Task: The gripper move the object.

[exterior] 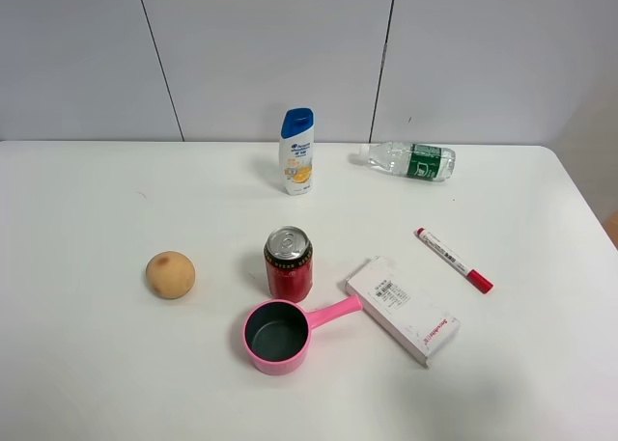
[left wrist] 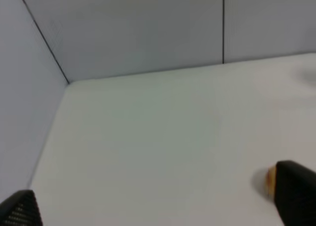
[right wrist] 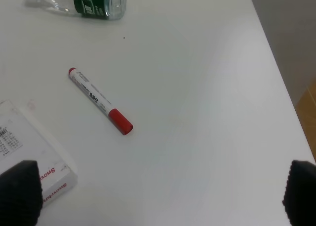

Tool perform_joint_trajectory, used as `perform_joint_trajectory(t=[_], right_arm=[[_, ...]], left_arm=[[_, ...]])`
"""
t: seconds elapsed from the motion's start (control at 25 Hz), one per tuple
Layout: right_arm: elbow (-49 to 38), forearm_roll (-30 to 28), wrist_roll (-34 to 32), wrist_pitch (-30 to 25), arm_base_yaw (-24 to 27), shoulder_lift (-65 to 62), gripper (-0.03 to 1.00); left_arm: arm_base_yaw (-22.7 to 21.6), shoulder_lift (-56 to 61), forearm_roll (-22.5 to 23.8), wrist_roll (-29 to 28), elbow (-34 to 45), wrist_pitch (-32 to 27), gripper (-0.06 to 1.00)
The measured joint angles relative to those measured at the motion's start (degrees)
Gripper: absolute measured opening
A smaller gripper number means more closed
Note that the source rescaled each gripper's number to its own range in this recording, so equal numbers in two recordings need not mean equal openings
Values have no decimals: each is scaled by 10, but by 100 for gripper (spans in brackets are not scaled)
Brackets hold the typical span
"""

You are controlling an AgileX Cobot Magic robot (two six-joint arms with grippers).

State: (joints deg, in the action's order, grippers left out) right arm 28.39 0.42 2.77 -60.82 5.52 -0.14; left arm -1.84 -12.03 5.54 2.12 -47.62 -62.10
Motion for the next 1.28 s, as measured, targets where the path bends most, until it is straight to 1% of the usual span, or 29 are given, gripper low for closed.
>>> perform_joint_trajectory(t=[0.08,0.2,0.32,0.48,0.64,0.88,1.28], right_arm=[[0,0,0,0,0,0,100],[0,0,0,0,0,0,100],[0,0,0,0,0,0,100],[0,0,0,0,0,0,100],[0,0,0,0,0,0,100],[0,0,0,0,0,0,100],[0,0,0,0,0,0,100]], left_arm=[[0,51,-14,-2,46,5,85],[0,93,-51,-3,100,7,85],[0,107,-66,-3,143,7,85],[0,114,-77,-6,178,11,85],[0,121,-81,-9,185,12,85],[-1,124,-73,-25,186,14,85],[2,124,-72,-27,186,14,85]])
